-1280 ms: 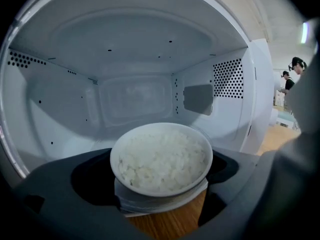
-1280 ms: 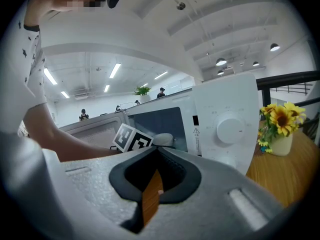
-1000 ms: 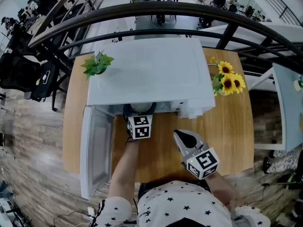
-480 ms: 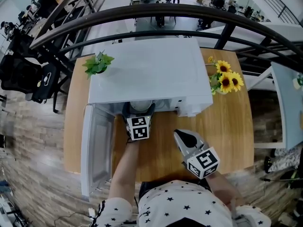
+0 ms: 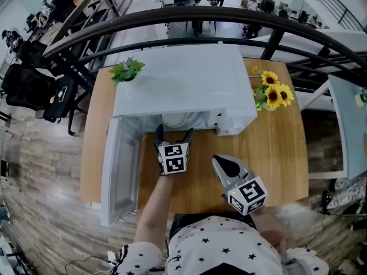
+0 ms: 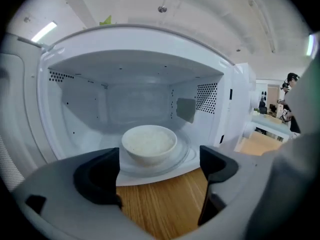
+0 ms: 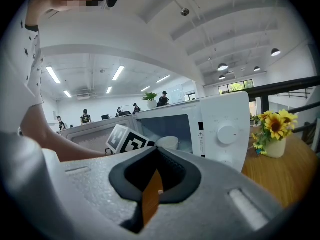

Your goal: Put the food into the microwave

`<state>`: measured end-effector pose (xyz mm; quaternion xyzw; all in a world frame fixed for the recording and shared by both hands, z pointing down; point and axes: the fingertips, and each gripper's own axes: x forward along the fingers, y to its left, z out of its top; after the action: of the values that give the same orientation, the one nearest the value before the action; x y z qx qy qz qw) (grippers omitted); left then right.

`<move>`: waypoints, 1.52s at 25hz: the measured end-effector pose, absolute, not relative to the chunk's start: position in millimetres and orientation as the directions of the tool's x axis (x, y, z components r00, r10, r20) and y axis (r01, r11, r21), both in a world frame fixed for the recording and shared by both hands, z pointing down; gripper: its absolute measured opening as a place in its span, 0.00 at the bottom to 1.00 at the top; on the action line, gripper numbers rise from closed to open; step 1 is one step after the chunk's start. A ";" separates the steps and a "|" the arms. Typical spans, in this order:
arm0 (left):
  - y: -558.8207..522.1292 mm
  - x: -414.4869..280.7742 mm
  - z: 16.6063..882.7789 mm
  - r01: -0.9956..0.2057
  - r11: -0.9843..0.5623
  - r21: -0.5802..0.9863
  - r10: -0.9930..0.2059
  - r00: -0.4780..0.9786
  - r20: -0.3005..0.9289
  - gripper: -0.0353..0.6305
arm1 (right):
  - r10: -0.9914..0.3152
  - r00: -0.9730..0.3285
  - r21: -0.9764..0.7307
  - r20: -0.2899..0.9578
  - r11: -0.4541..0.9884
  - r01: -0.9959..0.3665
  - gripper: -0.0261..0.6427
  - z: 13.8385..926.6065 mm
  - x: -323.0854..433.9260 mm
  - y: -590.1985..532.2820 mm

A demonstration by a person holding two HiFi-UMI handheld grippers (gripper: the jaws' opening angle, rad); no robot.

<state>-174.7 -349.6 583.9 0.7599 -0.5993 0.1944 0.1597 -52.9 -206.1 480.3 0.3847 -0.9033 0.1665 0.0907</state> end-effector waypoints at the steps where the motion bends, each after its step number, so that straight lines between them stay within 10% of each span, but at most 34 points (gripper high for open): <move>1: -345.8 -173.9 579.9 -0.973 -0.230 0.014 -0.853 0.209 0.479 0.80 | -0.668 -0.686 -0.229 0.289 0.648 -0.727 0.05 479.0 -52.7 -204.3; 21: -249.3 -167.8 535.1 -0.979 -0.181 0.097 -0.894 0.205 0.399 0.71 | -0.699 -0.677 -0.194 0.227 0.649 -0.735 0.05 458.6 -44.2 -145.9; 38: -158.0 -167.4 495.5 -0.978 -0.151 0.146 -0.931 0.190 0.311 0.22 | -0.726 -0.662 -0.166 0.184 0.641 -0.749 0.05 449.1 -35.8 -116.0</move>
<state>-167.4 -158.0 495.5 0.7551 -0.6320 0.0735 0.1581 -35.8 -116.0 449.1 0.4079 -0.9044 0.1144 0.0503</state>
